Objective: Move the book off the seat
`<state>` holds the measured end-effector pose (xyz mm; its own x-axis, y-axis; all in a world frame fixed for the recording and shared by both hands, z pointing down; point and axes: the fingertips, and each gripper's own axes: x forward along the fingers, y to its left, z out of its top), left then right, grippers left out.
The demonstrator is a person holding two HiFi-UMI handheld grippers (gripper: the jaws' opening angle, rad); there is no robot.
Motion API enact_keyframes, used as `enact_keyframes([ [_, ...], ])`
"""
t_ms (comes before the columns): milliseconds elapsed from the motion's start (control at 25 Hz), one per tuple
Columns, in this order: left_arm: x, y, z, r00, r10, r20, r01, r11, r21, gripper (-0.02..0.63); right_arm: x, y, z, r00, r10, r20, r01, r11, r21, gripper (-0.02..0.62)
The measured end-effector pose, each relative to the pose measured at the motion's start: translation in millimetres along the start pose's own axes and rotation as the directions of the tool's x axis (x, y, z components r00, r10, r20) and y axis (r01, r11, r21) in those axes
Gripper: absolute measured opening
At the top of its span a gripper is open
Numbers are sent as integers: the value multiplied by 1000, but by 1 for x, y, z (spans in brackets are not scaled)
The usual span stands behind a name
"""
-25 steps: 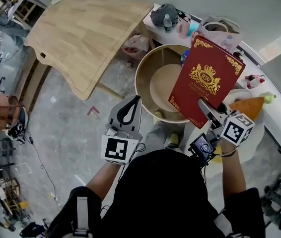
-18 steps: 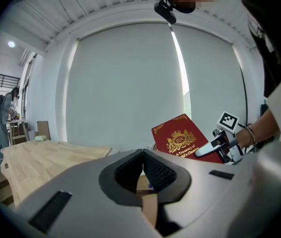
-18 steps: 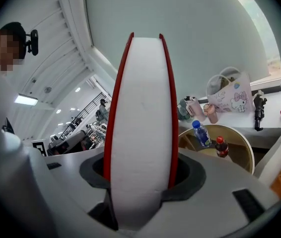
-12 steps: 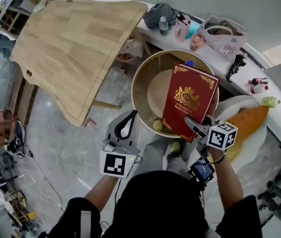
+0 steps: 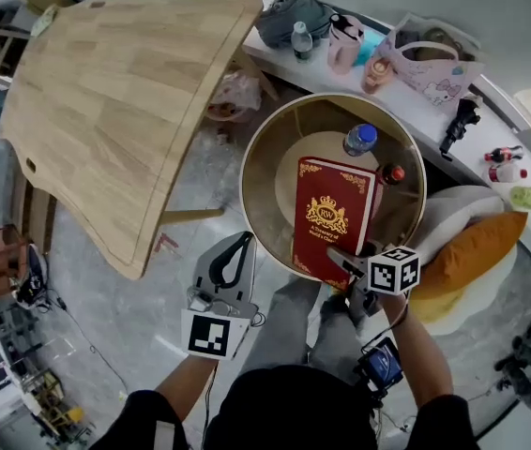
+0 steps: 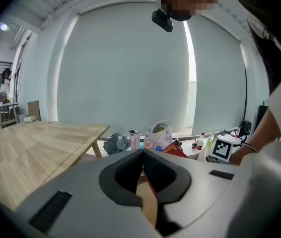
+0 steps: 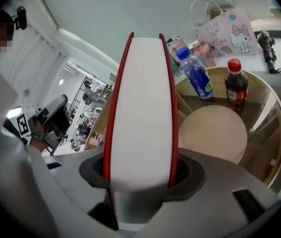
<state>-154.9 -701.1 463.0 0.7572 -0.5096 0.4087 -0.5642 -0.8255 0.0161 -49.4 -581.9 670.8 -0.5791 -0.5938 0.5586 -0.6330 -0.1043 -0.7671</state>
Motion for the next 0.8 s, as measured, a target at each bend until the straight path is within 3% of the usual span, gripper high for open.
enact_keyframes([
  [280,32,13,-49,996,-38,-75,38,999,-2,12,59,-79,-31,997,-25,-71,33,992,118,247],
  [520,40,23,-67,993,-44,-114,41,999,-24,12,77,-106,-35,997,17,-71,1,971,240,249],
  [800,42,21,-69,990,-74,-123,72,997,-20,12,75,-128,-43,997,-37,-65,52,970,238,286],
])
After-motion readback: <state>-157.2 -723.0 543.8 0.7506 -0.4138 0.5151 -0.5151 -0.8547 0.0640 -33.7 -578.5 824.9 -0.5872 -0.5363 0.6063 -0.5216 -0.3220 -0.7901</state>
